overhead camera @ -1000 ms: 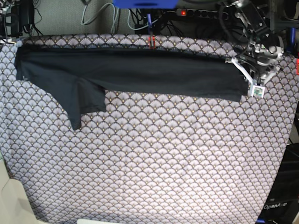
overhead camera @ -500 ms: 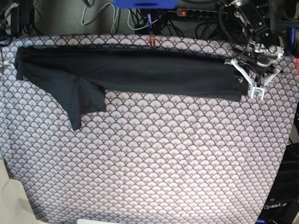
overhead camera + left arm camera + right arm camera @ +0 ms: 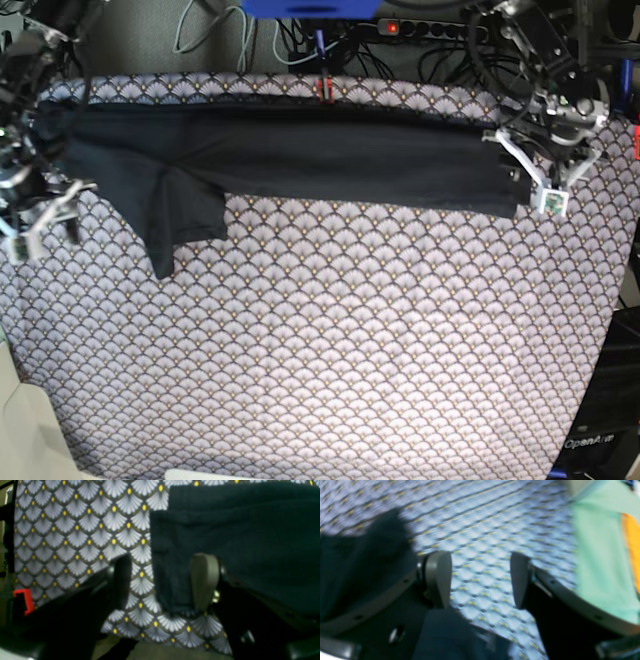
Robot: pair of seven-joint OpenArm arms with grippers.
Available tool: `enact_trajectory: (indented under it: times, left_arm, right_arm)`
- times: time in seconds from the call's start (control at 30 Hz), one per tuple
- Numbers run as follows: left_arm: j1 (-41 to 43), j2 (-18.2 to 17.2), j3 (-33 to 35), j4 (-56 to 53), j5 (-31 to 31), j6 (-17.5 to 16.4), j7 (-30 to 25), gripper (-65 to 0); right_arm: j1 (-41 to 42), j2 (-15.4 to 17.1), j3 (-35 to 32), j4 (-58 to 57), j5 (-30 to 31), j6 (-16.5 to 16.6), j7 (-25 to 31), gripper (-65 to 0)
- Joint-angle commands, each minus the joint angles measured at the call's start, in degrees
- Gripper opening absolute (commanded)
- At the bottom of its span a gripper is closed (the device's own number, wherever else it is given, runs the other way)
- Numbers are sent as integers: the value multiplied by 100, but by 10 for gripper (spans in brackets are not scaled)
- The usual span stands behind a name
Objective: Fold the T-shirt properly
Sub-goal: 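Release the right gripper and move it to the hanging sleeve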
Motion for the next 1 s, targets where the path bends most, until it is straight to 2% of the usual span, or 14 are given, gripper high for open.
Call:
enact_trajectory:
  times: [0.0, 0.17, 0.3, 0.63, 0.97]
  left_arm:
    - [-92, -42, -33, 116, -45, 16, -105, -285]
    - [-207, -42, -95, 116, -45, 16, -96, -284]
    - [-207, -42, -95, 116, -45, 16, -96, -284]
    - [-207, -7, -402, 116, -45, 16, -96, -284]
    - [-189, -16, -411, 116, -36, 16, -69, -284]
  right_arm:
    - [161, 46, -98, 103, 95, -34, 90, -266]
    - [389, 28, -749, 86, 95, -34, -253, -265]
    - [609, -183, -933, 86, 78, -34, -455, -265]
    - [1040, -218, -1179, -1330, 78, -34, -244, -265]
    - [1506, -201, -1434, -1980, 78, -34, -86, -265]
